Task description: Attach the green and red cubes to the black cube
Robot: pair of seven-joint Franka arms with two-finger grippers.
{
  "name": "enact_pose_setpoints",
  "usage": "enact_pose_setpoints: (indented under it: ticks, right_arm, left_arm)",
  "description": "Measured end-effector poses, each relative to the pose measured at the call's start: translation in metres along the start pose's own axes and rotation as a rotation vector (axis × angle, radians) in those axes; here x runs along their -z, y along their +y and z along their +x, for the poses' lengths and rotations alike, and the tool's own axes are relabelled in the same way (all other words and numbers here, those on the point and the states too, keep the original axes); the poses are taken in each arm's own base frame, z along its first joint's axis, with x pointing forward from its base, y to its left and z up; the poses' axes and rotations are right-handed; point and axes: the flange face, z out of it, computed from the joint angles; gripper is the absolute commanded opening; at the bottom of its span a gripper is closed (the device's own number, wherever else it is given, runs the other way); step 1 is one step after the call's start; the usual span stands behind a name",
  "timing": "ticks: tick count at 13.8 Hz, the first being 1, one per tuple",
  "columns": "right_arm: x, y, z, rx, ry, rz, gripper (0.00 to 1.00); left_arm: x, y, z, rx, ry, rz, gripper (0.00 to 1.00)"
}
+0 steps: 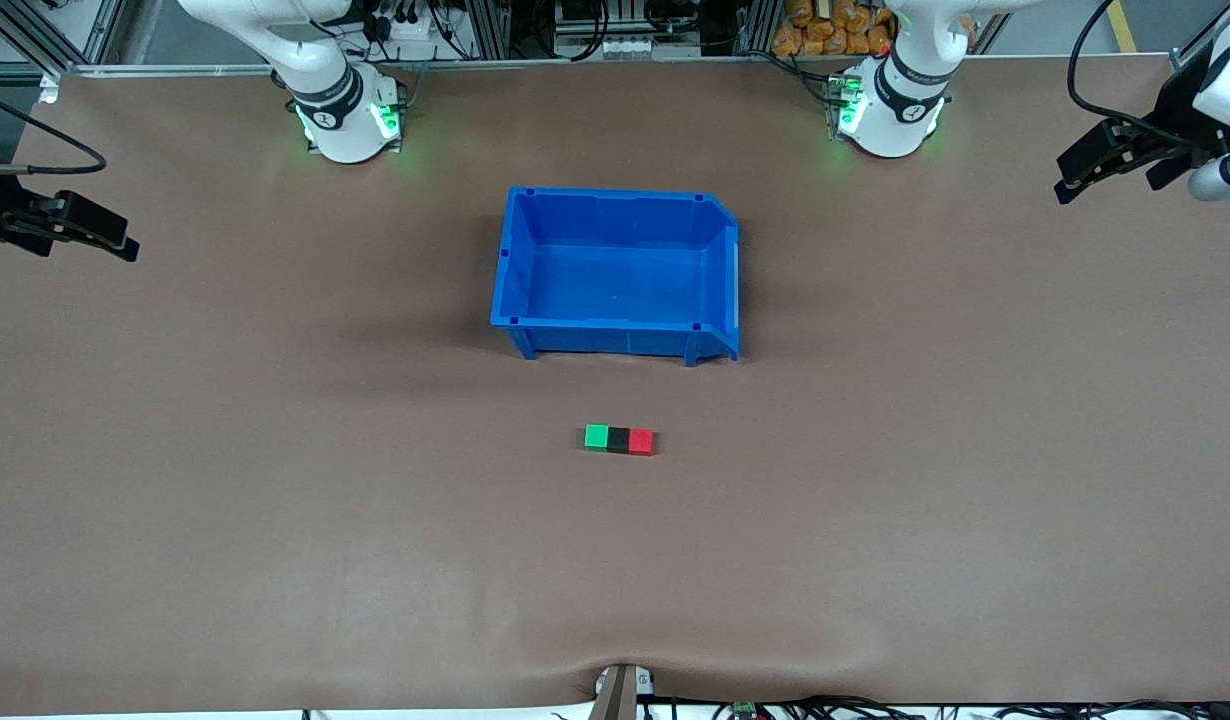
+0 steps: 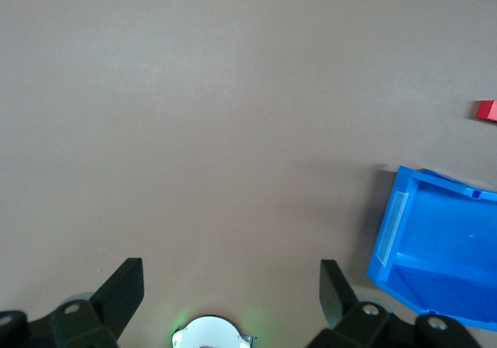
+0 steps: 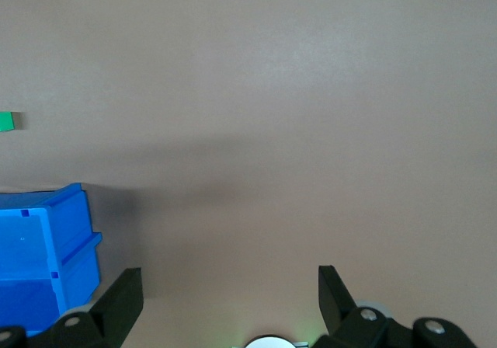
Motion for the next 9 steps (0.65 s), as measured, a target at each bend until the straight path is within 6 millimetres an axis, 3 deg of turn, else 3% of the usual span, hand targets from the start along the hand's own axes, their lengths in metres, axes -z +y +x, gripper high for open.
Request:
enact_pose_setpoints:
  ticks: [9]
  right_arm:
    - [-0.0003,0.0014,-0.0005,-0.002,-0.004,0.0,1.0]
  left_arm:
    - [0.0028,-0.0002,0.0091,0.001,0.008,0.004,1.0]
